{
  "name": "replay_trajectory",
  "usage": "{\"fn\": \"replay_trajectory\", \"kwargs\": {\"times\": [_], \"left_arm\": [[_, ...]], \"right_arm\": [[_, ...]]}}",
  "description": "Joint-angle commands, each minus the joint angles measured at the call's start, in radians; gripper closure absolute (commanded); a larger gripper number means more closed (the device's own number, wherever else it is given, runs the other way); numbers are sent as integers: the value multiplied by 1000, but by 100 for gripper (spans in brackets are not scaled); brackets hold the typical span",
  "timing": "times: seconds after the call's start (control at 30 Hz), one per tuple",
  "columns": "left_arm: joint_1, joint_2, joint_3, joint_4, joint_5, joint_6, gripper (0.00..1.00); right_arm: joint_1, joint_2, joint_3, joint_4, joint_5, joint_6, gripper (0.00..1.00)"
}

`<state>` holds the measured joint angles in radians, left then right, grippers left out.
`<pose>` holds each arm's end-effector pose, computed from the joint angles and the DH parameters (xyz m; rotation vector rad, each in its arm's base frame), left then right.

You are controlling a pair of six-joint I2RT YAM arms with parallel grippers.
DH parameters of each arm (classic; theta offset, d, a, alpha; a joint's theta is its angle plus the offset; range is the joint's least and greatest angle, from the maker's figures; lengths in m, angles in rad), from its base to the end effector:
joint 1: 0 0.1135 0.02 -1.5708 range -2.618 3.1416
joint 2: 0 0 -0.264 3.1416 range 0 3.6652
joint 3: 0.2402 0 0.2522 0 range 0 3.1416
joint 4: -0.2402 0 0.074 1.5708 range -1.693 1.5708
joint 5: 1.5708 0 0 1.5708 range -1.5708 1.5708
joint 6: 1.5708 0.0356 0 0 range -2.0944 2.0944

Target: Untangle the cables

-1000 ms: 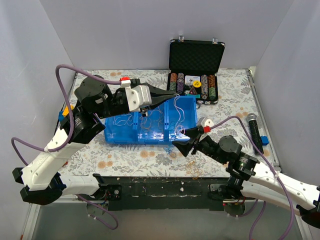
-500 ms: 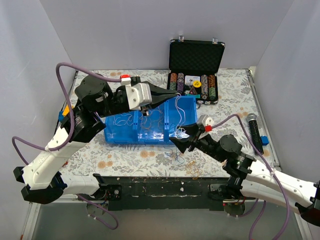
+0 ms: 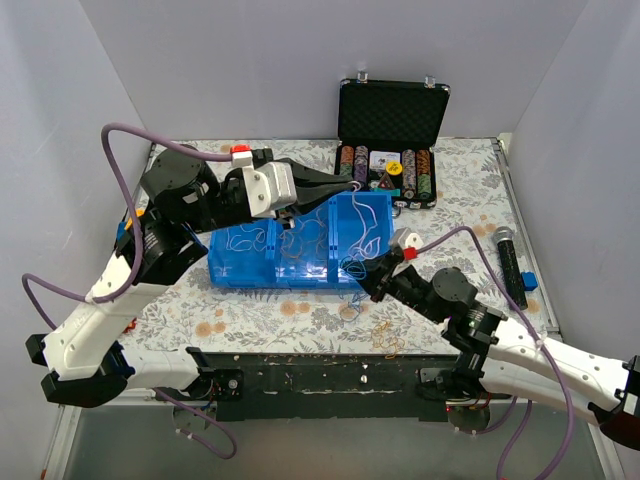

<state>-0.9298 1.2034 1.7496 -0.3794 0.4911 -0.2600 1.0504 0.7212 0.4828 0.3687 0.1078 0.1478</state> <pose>0.1105 -0.1762 0.5559 0.9118 1.2691 -1.3038 0.0940 0.1563 0.3025 -0.5721 1.3922 0.8985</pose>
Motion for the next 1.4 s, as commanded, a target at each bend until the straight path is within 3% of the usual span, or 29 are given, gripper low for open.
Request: {"fn": "replay_trajectory", "kwargs": {"times": [0.0, 0.33, 0.57, 0.83, 0.93, 1.07, 1.17, 1.23, 1.37], "left_arm": [[-3, -4, 47, 25, -5, 13, 98], [-3, 28, 168, 122, -88, 145, 99], [-3, 18, 143, 249, -181, 248, 100], [-3, -36, -53, 675, -376, 410, 100], [-3, -9, -49, 835, -446, 465, 100], [-3, 28, 13, 913, -433, 522, 100], [-3, 44, 74, 848, -408, 528, 100], [-4, 30, 56, 829, -419, 530, 100], [-3, 24, 8, 954, -414, 605, 100]], "right_arm": [[3, -22, -12, 9, 29, 16, 99], [3, 47, -234, -5, -5, 113, 99], [3, 103, -294, 25, -25, 147, 99], [3, 164, -322, 38, -26, 148, 99], [5, 188, -320, 32, -17, 145, 99], [3, 251, -291, 3, 3, 133, 99], [5, 285, -267, -19, -6, 124, 99], [3, 290, -266, -16, -7, 125, 99], [3, 339, -248, -55, 16, 133, 99]]}}
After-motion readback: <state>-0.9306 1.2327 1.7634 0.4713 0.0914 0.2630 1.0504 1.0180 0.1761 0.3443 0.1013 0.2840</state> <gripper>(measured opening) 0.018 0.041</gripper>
